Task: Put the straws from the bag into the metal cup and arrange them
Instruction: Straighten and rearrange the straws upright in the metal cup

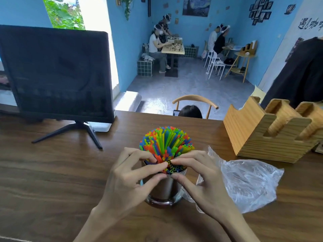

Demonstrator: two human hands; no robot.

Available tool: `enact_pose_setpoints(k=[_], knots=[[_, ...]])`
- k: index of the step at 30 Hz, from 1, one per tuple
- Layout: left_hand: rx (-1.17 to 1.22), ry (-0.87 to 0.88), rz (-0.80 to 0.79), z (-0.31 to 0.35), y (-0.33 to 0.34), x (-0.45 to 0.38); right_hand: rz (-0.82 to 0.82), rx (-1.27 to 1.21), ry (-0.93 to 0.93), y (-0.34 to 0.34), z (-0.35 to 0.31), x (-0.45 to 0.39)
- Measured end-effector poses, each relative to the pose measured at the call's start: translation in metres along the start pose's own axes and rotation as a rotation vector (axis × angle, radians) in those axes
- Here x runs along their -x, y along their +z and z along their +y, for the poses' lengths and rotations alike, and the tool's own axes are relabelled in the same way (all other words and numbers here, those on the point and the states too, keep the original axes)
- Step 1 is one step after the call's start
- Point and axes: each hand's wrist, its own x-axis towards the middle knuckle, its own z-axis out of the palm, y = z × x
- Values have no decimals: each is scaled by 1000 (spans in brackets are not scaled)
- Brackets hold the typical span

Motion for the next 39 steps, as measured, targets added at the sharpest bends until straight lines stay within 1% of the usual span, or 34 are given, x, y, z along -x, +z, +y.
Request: enact_pose_setpoints(k=[3, 7, 9, 10, 12, 14, 15, 16, 17, 19, 20, 22, 23, 26, 28, 33, 36, 39], knots=[[29, -17, -2, -3, 0, -5, 1, -73, 24, 2, -2, -6], [34, -18, 15, -4, 2, -17, 44, -144, 71, 3, -4, -13], [48, -72, 13, -5, 5, -22, 85, -151, 107, 5, -4, -17], [63, -133, -2, -7, 8, -25, 115, -139, 110, 5, -4, -19], [190, -305, -67, -11, 15, -28, 190, -76, 91, 6, -3, -23], [438, -465, -133, -18, 24, -28, 243, -68, 107, 7, 0, -26], [559, -533, -166, -23, 27, -28, 226, -87, 139, 9, 3, -27], [653, -583, -207, -28, 28, -27, 167, -122, 186, 9, 7, -27], [713, -609, -258, -33, 29, -28, 73, -181, 247, 9, 11, -29], [755, -591, -369, -41, 27, -31, -146, -322, 361, 4, 18, -35], [757, -566, -409, -45, 27, -35, -241, -353, 385, 0, 20, -40], [763, -522, -459, -49, 27, -45, -367, -334, 394, -5, 22, -50], [770, -505, -473, -51, 28, -51, -397, -331, 403, -6, 23, -55], [787, -481, -459, -56, 32, -64, -382, -452, 455, -4, 23, -70], [787, -505, -431, -58, 34, -66, -349, -523, 470, 2, 21, -72], [829, -537, -391, -62, 36, -64, -206, -617, 539, 22, 14, -65], [850, -538, -412, -66, 33, -64, -176, -625, 544, 28, 9, -64], [890, -544, -486, -69, 30, -66, -181, -630, 529, 28, 13, -62]])
